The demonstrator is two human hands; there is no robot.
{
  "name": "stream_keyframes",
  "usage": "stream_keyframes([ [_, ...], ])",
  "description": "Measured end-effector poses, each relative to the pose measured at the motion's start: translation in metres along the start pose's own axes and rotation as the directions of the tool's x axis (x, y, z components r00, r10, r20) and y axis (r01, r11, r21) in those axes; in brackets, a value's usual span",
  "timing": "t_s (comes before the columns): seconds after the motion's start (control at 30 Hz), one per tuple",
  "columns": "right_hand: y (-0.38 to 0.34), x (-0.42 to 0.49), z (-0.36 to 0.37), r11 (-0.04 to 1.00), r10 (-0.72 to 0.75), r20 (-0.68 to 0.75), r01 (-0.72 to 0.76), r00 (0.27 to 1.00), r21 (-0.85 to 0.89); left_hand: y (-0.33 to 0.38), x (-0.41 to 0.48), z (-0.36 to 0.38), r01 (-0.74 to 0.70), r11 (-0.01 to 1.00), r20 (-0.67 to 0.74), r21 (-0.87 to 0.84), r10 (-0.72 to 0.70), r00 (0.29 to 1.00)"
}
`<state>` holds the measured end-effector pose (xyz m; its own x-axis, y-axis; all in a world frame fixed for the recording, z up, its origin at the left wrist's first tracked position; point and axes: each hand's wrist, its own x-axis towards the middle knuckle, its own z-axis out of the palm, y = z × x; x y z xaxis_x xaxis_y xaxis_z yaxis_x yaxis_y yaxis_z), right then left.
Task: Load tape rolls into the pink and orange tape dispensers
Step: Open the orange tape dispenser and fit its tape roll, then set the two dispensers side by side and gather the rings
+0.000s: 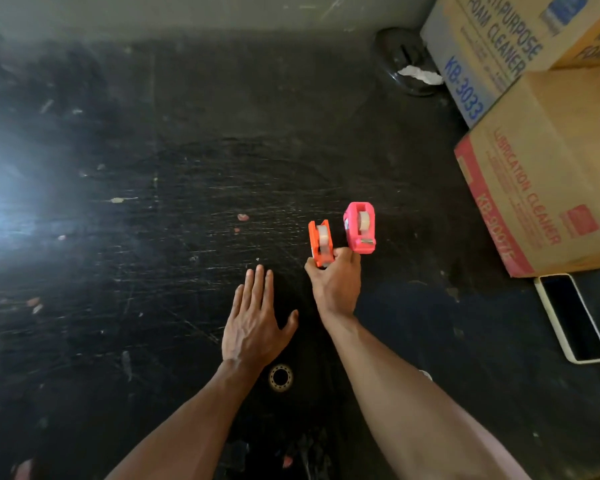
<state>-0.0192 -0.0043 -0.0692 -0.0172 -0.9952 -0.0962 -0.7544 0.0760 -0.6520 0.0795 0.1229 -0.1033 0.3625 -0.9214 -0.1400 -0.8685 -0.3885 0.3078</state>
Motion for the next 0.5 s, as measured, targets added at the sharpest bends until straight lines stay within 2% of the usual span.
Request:
stream_keyframes([
  [0.3,-0.014,0.019,0.019,1.000,0.001,-0.042,-0.002,0.999,-0.013,0.001,0.001,-0.002,0.015,1.000,0.057,-0.008,-0.015,0.998],
  [0.5,-0.015,0.014,0.010,0.999,0.028,0.048,-0.028,0.998,0.016,0.000,0.002,-0.008,0.018,0.999,0.062,-0.036,-0.015,0.998],
])
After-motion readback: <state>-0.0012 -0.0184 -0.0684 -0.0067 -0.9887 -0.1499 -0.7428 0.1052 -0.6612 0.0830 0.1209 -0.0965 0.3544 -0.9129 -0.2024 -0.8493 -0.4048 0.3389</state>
